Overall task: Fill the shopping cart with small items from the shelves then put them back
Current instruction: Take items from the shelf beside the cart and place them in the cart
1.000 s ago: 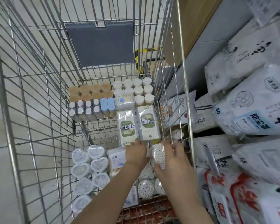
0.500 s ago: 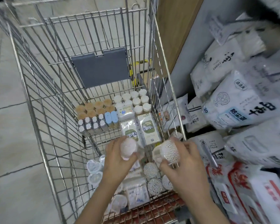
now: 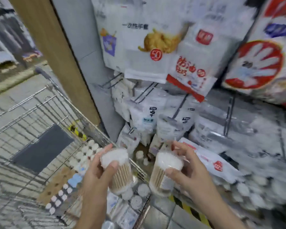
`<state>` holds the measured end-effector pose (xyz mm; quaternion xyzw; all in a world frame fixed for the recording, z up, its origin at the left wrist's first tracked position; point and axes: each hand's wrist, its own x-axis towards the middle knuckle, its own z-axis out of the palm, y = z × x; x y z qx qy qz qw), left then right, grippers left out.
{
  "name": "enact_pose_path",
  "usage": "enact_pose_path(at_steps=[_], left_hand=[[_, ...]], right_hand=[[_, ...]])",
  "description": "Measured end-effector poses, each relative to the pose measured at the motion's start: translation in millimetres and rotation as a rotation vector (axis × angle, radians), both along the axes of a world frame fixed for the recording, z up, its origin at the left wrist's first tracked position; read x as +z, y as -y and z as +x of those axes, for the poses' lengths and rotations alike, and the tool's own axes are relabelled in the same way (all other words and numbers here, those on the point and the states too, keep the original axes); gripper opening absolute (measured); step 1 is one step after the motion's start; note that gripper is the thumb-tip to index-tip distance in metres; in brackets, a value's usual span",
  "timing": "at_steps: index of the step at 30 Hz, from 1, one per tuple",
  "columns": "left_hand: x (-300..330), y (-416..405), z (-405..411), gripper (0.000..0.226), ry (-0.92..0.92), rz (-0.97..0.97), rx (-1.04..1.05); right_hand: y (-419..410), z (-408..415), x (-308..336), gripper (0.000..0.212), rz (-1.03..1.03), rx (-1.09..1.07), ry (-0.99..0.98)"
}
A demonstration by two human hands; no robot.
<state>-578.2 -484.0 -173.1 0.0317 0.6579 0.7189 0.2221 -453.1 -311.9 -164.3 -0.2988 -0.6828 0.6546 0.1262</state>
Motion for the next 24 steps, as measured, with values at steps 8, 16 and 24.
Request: enact_pose_path(at_steps=[8, 16, 24], left_hand=[[61.5, -116.5, 119.2, 0.086, 0.081, 0.137, -0.423], [92.2, -226.9, 306.2, 0.031, 0.052, 0.116, -0.751], [113.0, -295.0, 444.7, 0.058, -0.056, 0.135, -1.006]], right_hand=[[-56.1, 174.6, 57.3, 0.044, -0.012, -0.369, -0.064], [-101.2, 392.2, 80.6, 0.053, -0.020, -0.751, -0.101], [-139.2, 544.2, 92.2, 0.061, -0.059, -0.927, -0.201]])
